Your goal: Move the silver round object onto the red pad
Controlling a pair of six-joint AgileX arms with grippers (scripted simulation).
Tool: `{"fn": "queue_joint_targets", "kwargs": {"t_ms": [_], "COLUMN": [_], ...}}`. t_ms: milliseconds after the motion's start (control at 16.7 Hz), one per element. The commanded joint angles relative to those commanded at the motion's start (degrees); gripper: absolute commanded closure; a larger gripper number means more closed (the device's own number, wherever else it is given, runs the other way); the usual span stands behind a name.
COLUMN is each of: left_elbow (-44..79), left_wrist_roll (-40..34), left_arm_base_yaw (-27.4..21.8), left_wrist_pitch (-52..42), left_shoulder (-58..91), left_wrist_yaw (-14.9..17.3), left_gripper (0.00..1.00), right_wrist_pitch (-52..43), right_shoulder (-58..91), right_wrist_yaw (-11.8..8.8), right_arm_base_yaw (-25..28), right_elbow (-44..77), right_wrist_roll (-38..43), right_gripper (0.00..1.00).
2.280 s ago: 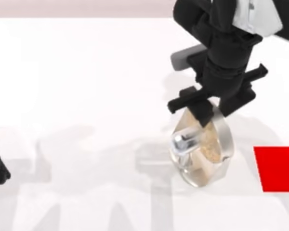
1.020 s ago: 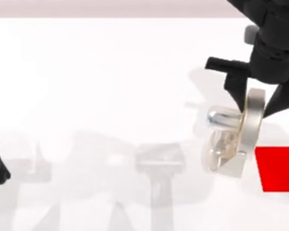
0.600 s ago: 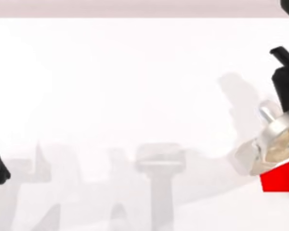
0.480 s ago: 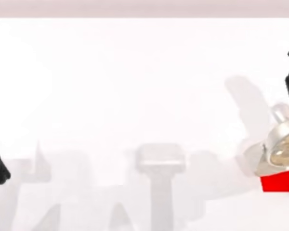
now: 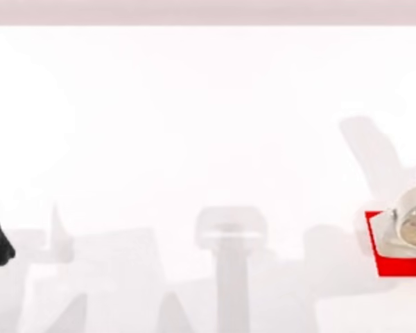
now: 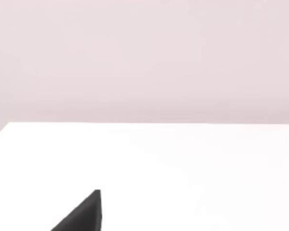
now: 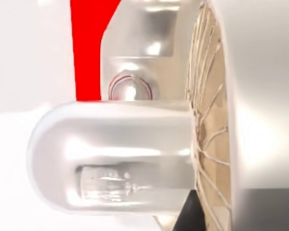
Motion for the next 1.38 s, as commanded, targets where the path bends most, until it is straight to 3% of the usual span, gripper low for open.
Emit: {"fn": "queue_joint_targets", "kwargs": {"t_ms": [780,1380], "left_elbow": [0.00,0.00], "left_wrist_roll": [0.00,0.00], "left_arm_base_yaw": [0.00,0.00], "left_wrist_pitch": [0.00,0.00], "left_shoulder": [0.00,0.00], "left_wrist_yaw": [0.00,0.00], "left_gripper": [0.00,0.00], "right_wrist_pitch": [7.92,7.92], "right_shoulder": [1.04,1.04], "right_wrist_yaw": [0.00,0.00], "right_arm_base_yaw": [-0.24,-0.24], "right_elbow": [-6.87,-6.87], "right_wrist_roll": [-0.23,-0.23], "right_gripper": [1.00,0.25]}}
